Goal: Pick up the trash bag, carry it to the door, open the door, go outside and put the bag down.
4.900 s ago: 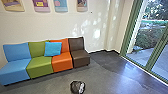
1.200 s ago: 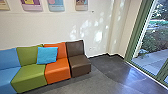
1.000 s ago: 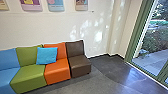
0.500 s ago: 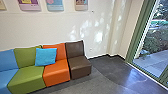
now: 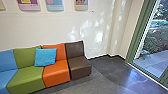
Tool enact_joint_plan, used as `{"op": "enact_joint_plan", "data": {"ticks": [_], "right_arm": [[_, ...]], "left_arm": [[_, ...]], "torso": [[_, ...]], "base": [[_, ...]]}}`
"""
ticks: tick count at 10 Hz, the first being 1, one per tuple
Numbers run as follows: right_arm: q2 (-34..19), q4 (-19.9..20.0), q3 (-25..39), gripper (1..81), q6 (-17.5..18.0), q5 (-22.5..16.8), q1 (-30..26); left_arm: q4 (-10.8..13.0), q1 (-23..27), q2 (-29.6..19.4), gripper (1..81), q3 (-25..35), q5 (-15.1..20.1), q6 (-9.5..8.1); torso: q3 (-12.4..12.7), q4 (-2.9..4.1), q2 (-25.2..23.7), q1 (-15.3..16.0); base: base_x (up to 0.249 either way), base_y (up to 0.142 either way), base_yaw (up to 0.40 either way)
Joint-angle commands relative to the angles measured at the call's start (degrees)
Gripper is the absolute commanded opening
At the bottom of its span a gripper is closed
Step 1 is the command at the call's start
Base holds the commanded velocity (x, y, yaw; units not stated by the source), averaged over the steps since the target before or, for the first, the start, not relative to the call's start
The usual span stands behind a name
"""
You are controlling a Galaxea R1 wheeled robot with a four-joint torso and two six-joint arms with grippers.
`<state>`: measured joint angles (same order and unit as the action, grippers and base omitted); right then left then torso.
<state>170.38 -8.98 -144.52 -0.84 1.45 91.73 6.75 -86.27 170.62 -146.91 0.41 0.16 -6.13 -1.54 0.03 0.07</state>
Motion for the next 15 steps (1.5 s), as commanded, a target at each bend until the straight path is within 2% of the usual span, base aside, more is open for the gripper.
{"op": "enact_joint_plan", "data": {"ticks": [1,4,6,9,10,12,13,14,15], "right_arm": [[0.2,-0.2,0.7,81.1,-0.3,-3.7,-1.4],[-0.4,-0.2,2.1,81.1,-0.3,-4.1,-1.2],[-2.3,-0.1,5.4,81.1,-0.3,-4.3,-1.2],[-5.5,0.0,10.1,81.1,0.1,-4.4,-1.1],[-6.6,0.0,11.6,81.1,0.3,-4.4,-1.2],[-9.8,0.1,16.0,81.1,0.4,-4.4,-1.3],[-12.0,0.1,19.1,81.1,0.4,-4.4,-1.2],[-13.9,0.1,21.8,81.1,0.4,-4.4,-1.3],[-15.5,0.1,23.7,81.1,0.4,-4.4,-1.4]], "left_arm": [[-0.2,1.9,-0.2,81.1,0.5,3.5,0.28],[-0.3,1.9,-1.2,81.1,0.8,3.6,-0.25],[-0.3,1.9,-1.9,81.1,1.2,3.8,-0.42],[-0.3,1.9,-5.3,81.1,5.7,3.5,-0.33],[-0.3,1.9,-6.5,81.1,7.3,3.5,-0.42],[-0.4,2.2,-8.3,81.1,9.1,3.5,-0.6],[-1.4,2.3,-8.9,81.1,9.4,3.5,-0.6],[-2.1,2.5,-9.4,81.1,9.7,3.5,-0.6],[-2.5,2.5,-10.0,81.1,10.4,3.5,-0.6]], "torso": [[0.0,0.0,0.0,0.0],[0.0,0.0,0.0,0.0],[0.0,0.0,0.0,0.0],[0.0,0.0,0.0,0.0],[0.0,0.0,-5.7,3.7],[0.0,0.0,-6.3,4.0],[0.0,0.0,-7.5,4.8],[-2.5,-1.44,-9.5,6.0],[-5.1,-1.89,-11.4,7.2]], "base": [[0.0,0.0,0.0],[0.0,0.0,0.0],[0.0,0.0,0.0],[0.0,0.0,0.0],[0.0,0.0,0.0],[0.0,0.0,0.0],[0.0,0.0,0.0],[0.0,0.0,0.0],[0.0,0.0,0.0]]}}
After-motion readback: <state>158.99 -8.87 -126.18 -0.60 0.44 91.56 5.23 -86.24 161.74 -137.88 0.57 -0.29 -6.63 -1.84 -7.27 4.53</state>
